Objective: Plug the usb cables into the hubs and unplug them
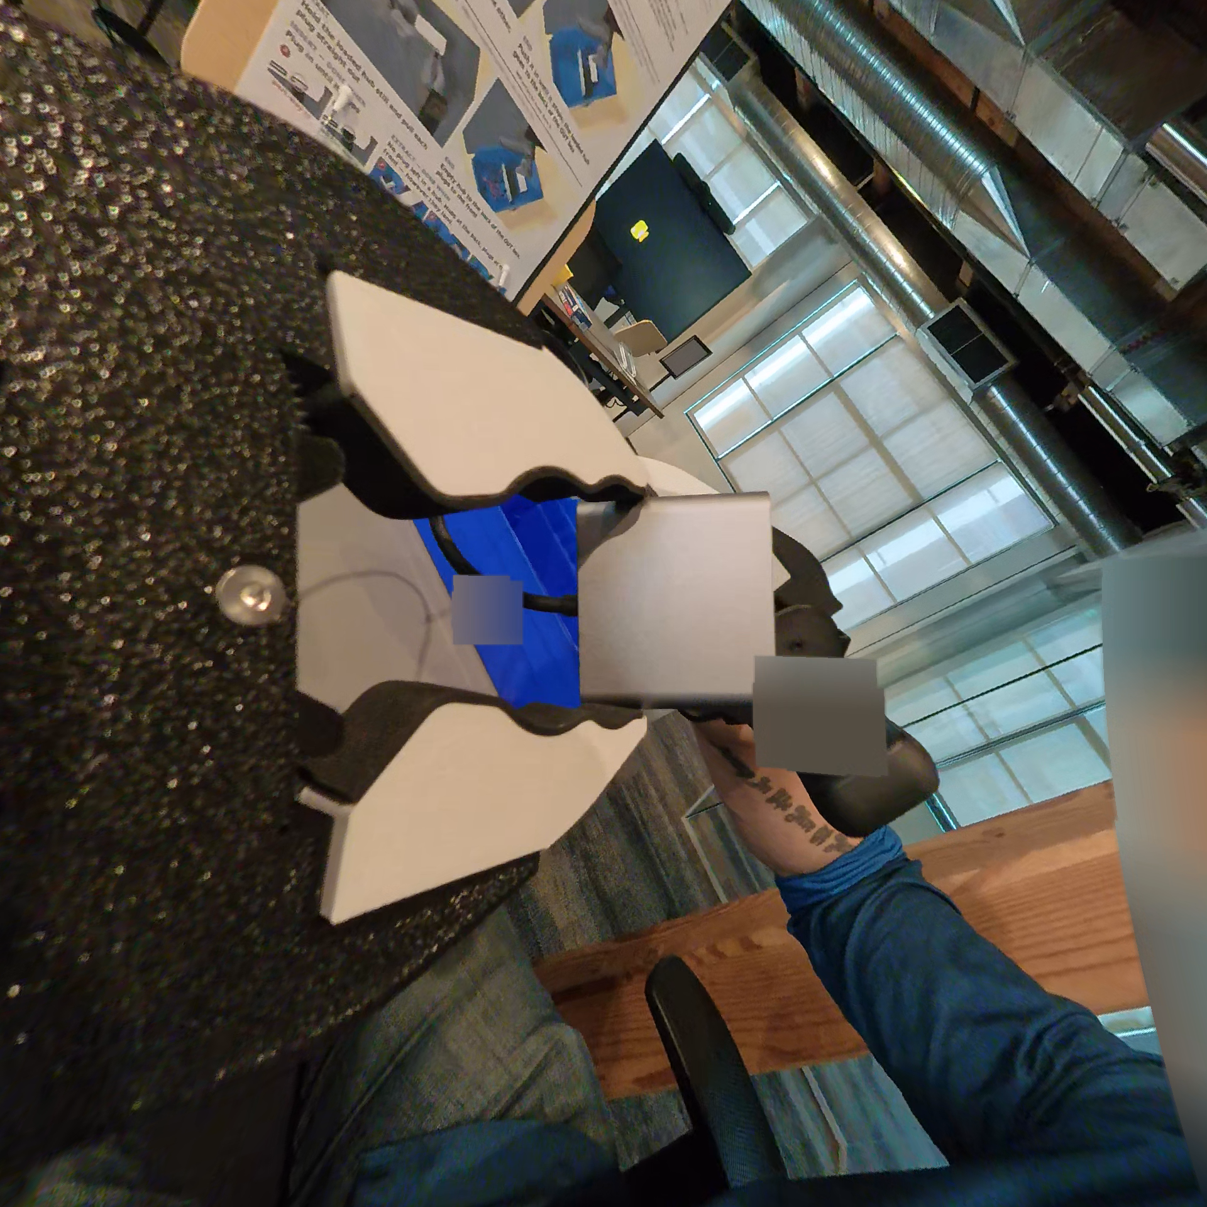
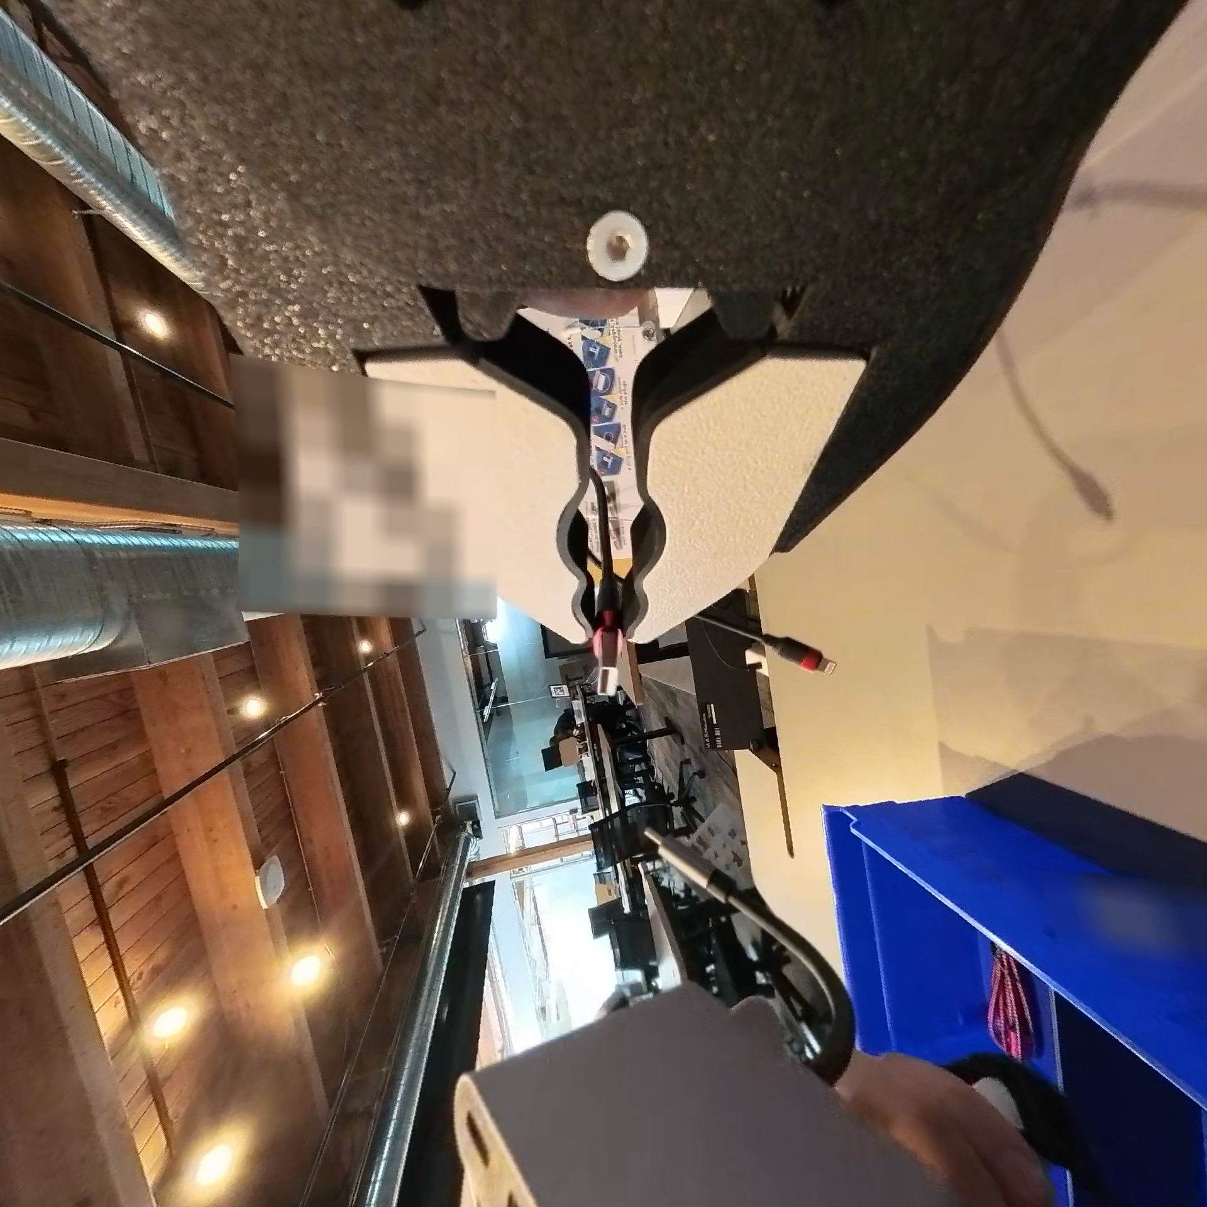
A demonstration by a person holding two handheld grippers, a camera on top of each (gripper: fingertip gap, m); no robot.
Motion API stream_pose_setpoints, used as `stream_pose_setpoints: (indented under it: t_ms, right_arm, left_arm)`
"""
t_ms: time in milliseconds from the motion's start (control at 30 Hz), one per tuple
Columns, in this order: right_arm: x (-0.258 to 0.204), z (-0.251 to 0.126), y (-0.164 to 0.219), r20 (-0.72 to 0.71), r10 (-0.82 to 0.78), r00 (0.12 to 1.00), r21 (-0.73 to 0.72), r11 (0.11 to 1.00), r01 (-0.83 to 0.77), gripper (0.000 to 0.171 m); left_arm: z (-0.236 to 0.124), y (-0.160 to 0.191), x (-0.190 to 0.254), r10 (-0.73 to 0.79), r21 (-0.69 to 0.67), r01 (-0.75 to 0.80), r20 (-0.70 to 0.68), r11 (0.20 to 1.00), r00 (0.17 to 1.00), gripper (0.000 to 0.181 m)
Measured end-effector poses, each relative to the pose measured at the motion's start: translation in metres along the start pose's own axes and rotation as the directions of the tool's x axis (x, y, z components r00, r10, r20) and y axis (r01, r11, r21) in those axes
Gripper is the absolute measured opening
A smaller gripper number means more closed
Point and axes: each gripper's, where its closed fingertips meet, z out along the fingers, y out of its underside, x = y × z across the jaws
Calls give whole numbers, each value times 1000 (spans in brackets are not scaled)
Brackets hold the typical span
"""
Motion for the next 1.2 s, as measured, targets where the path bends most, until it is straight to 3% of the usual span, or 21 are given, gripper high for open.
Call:
stream_pose_setpoints:
  t_ms: [367,533,667,800,1200]
  right_arm:
    - [-5,1,5,45,10,999,-29,1000,-9,6]
    - [-43,17,35,226,-6,974,-152,987,42,7]
    - [-112,28,69,445,-90,891,-238,947,215,7]
    - [-165,27,83,592,-149,792,-219,916,336,7]
    - [-226,23,85,737,-248,629,-91,885,456,6]
  left_arm:
    - [-3,31,-29,-4,-160,29,150,987,989,60]
    - [-2,51,-32,13,-278,31,155,960,988,60]
    - [1,55,-22,5,-296,23,93,955,996,60]
    - [0,56,-17,-2,-305,22,68,952,998,60]
    - [-10,55,-18,4,-298,24,91,954,996,59]
